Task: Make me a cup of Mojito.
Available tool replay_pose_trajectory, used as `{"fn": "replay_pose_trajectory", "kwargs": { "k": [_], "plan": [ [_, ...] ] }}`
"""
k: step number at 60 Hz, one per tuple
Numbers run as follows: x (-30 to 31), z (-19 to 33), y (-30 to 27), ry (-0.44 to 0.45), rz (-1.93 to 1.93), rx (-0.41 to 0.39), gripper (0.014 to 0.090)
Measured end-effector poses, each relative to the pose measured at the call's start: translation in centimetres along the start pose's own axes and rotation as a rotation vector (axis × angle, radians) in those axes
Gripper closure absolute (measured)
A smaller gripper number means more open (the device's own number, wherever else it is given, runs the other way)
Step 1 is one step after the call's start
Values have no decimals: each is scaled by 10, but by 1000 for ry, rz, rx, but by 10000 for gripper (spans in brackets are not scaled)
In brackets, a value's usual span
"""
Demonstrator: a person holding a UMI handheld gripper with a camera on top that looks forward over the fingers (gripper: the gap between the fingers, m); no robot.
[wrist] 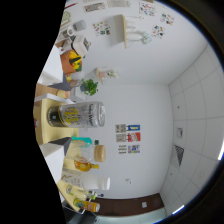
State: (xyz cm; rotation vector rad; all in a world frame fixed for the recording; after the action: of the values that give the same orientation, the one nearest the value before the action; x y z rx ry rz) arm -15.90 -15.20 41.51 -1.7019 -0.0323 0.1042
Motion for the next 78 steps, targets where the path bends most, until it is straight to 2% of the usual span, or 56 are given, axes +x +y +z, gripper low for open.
{"fn": "replay_pose_trajectory", "kwargs": {
  "k": [7, 14, 17, 24, 46, 61, 67, 78],
  "plan": [
    [-3, 32, -4, 24, -10, -7, 186],
    [-1, 55, -2, 46, -5, -26, 226],
    [3, 62, -1, 63, -5, -31, 290],
    [9, 66, -2, 88, 7, -30, 503],
    [3, 56, -3, 35, -33, -5, 534],
    [3, -9, -9, -38, -17, 61, 534],
    [14, -37, 11, -53, -10, 58, 535],
    [44, -56, 98, -60, 26, -32, 537]
  ]
}}
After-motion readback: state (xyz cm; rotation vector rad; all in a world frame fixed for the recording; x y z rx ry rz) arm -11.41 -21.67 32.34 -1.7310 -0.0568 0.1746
